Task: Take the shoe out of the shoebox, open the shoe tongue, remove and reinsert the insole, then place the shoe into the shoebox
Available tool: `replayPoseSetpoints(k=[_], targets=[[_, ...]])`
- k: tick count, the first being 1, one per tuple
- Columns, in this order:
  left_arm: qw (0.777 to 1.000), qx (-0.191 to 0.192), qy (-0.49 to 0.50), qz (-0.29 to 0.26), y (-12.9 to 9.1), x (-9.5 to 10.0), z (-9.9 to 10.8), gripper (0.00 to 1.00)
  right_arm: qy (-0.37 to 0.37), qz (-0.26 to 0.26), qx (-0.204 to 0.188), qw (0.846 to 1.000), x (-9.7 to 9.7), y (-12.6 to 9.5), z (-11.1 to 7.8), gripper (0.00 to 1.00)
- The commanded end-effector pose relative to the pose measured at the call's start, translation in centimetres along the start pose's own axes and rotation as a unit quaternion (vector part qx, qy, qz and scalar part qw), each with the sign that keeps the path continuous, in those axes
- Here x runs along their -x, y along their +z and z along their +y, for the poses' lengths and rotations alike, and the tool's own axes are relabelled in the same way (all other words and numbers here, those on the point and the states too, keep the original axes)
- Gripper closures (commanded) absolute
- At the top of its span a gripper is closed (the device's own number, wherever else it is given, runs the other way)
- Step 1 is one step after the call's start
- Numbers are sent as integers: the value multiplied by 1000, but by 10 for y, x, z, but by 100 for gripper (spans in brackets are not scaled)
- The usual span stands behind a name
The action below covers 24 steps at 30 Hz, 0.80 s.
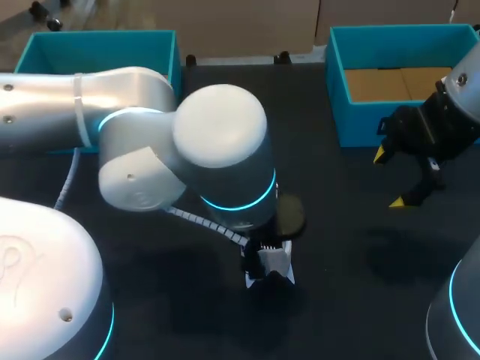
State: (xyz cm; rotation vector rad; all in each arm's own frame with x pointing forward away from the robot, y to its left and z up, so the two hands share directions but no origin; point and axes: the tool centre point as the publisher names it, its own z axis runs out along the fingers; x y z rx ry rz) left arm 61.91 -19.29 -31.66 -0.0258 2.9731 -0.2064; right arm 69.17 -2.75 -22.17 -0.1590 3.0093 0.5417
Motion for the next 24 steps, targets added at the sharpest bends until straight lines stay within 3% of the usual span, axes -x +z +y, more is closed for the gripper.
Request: replayPoseSetpoints(k=[1, 12, 23, 24], targets=[[1000, 12, 0, 9, 31, -5, -21, 0, 0, 1, -1, 1000, 1, 1, 0, 0], [999, 28, 4, 35, 62, -21, -31, 0, 0, 1, -1, 1000, 1, 1, 0, 0], [997, 47, -10, 56, 82, -25, -24, 0, 0, 1, -1, 1000, 1, 1, 0, 0], [997, 47, -12, 60, 82, -25, -23, 7, 0, 1, -1, 1000, 1, 1, 0, 0]])
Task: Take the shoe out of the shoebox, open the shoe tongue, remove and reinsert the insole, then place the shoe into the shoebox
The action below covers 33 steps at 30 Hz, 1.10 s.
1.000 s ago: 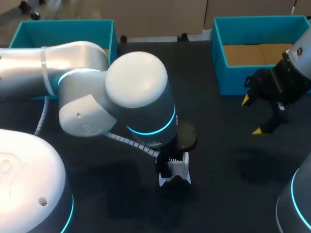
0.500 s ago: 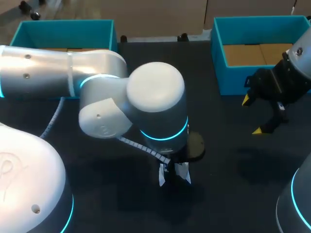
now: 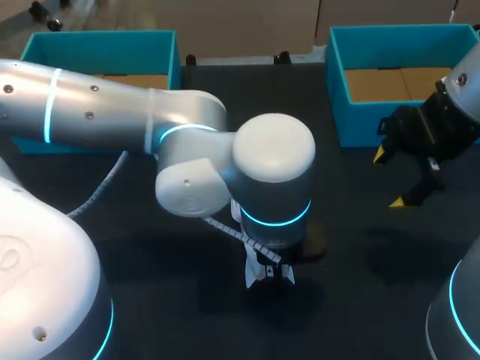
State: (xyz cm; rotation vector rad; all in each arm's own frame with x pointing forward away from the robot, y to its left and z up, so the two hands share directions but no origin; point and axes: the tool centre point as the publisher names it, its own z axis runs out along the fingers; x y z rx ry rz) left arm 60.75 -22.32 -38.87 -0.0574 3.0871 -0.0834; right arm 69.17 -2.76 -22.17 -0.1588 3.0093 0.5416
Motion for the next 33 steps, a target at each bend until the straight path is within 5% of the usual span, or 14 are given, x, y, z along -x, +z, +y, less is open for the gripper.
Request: replayPoseSetpoints(k=[1, 3, 9, 13, 20, 33], targets=[[1000, 4, -3, 7, 10, 0, -4, 16, 0, 1, -1, 1000, 1, 1, 0, 0], [1000, 5, -5, 9, 11, -1, -2, 50, 0, 1, -1, 1000, 1, 1, 0, 0], [1000, 9, -12, 20, 15, -2, 3, 71, 0, 1, -1, 1000, 1, 1, 0, 0], [999, 10, -14, 28, 16, -3, 6, 100, 0, 1, -1, 1000, 1, 1, 0, 0], [998, 13, -19, 52, 5, -8, 11, 100, 0, 1, -1, 1000, 1, 1, 0, 0], [995, 64, -45, 57, -72, 10, 23, 100, 0, 1, -1, 1000, 1, 1, 0, 0]])
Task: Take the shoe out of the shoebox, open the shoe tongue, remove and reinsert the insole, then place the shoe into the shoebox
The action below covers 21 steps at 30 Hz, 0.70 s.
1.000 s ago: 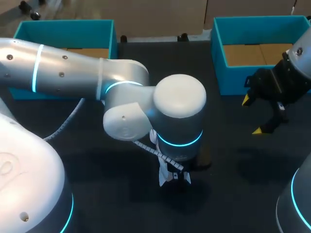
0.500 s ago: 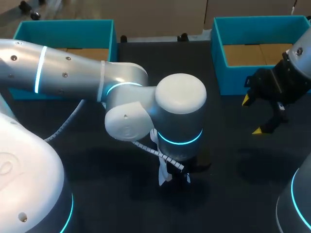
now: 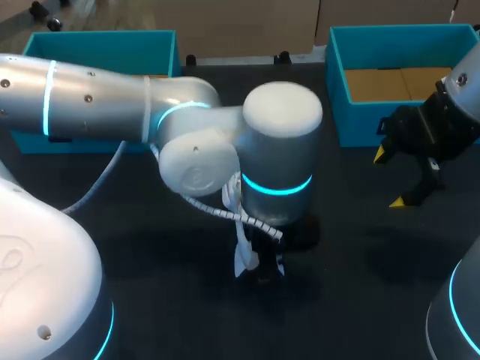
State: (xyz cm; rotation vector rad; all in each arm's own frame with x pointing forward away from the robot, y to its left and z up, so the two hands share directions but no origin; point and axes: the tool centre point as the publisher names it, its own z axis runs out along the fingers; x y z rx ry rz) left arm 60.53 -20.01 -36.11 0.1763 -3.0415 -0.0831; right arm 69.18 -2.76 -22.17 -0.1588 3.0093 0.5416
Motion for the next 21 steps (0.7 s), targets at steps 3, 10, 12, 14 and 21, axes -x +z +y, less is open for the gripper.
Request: replayPoseSetpoints(k=[3, 10, 12, 14, 21], targets=[[999, 11, -10, -33, -66, 6, 9, 100, 0, 1, -1, 1000, 1, 1, 0, 0], [999, 12, -22, -41, -115, 13, 15, 100, 0, 1, -1, 1000, 1, 1, 0, 0], [999, 9, -31, -42, -126, 14, 18, 100, 0, 1, -1, 1000, 1, 1, 0, 0], [999, 2, -32, -37, -134, 16, 22, 100, 0, 1, -1, 1000, 1, 1, 0, 0], [996, 11, -76, -48, -145, 23, 25, 100, 0, 1, -1, 1000, 1, 1, 0, 0]])
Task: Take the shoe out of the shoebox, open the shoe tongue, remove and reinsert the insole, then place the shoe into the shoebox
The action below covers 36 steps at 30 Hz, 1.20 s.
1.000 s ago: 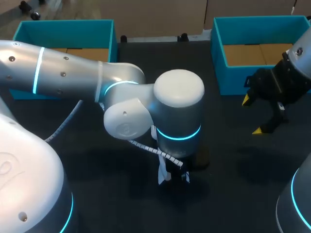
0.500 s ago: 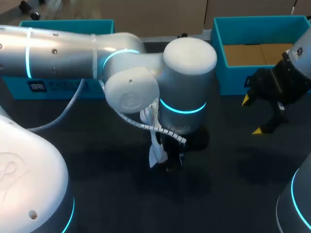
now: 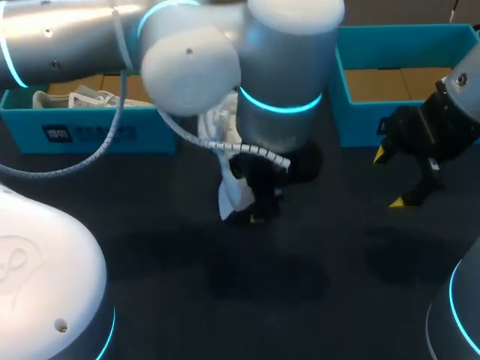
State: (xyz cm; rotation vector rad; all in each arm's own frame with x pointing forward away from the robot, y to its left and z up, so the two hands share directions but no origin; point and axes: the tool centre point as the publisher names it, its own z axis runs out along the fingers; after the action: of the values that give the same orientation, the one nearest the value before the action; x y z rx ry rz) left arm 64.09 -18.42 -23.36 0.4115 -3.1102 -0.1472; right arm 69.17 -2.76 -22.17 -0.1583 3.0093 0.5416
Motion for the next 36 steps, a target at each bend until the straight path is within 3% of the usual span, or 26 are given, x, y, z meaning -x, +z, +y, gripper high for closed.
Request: replayPoseSetpoints(k=[1, 12, 22, 36], targets=[[1000, -3, -1, -3, -16, 0, 6, 100, 0, 1, -1, 1000, 1, 1, 0, 0], [1000, -3, -1, -3, -16, 0, 6, 100, 0, 1, -1, 1000, 1, 1, 0, 0], [999, -21, 17, 26, -30, 49, 22, 100, 0, 1, -1, 1000, 1, 1, 0, 0], [998, -27, 38, 30, -36, 120, 70, 100, 0, 1, -1, 1000, 1, 1, 0, 0]])
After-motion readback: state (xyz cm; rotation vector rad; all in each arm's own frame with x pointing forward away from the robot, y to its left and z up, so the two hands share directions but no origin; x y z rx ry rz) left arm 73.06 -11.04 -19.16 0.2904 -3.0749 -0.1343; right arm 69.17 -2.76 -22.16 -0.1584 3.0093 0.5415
